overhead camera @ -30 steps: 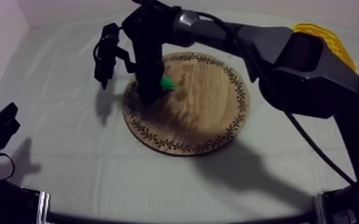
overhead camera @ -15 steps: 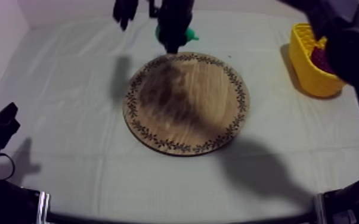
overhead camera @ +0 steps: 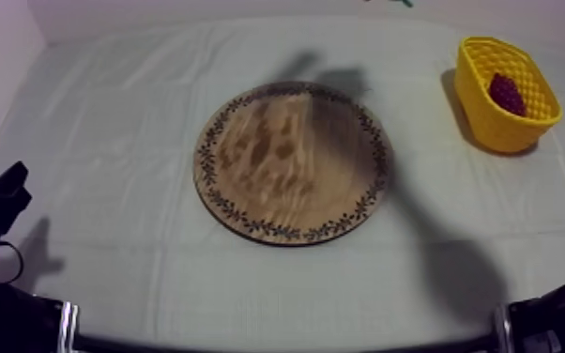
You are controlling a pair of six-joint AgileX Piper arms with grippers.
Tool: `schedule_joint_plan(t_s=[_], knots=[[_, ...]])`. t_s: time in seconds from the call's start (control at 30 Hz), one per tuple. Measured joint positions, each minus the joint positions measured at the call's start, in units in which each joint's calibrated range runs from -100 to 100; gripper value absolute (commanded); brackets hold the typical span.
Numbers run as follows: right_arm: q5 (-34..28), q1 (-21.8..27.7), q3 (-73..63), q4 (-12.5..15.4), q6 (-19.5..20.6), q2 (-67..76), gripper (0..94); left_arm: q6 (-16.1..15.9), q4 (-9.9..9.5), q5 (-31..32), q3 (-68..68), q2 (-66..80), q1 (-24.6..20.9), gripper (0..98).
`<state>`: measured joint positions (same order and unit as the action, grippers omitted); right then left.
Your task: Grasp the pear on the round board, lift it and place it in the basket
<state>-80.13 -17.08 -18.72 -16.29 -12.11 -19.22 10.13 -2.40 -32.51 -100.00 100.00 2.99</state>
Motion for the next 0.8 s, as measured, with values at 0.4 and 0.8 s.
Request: schedule_joint_plan(t_s=[0.4,0.8], knots=[[9.15,13.95,10.22,-3.04,8.05,3.89,37.1,0.0,0.0,0.0,0.0,0.0,0.0,0.1],[15.01,21.52,25.0,-3.81,10.45,2.99,37.8,0.0,0.0,0.0,0.0,0.0,0.0,0.1]])
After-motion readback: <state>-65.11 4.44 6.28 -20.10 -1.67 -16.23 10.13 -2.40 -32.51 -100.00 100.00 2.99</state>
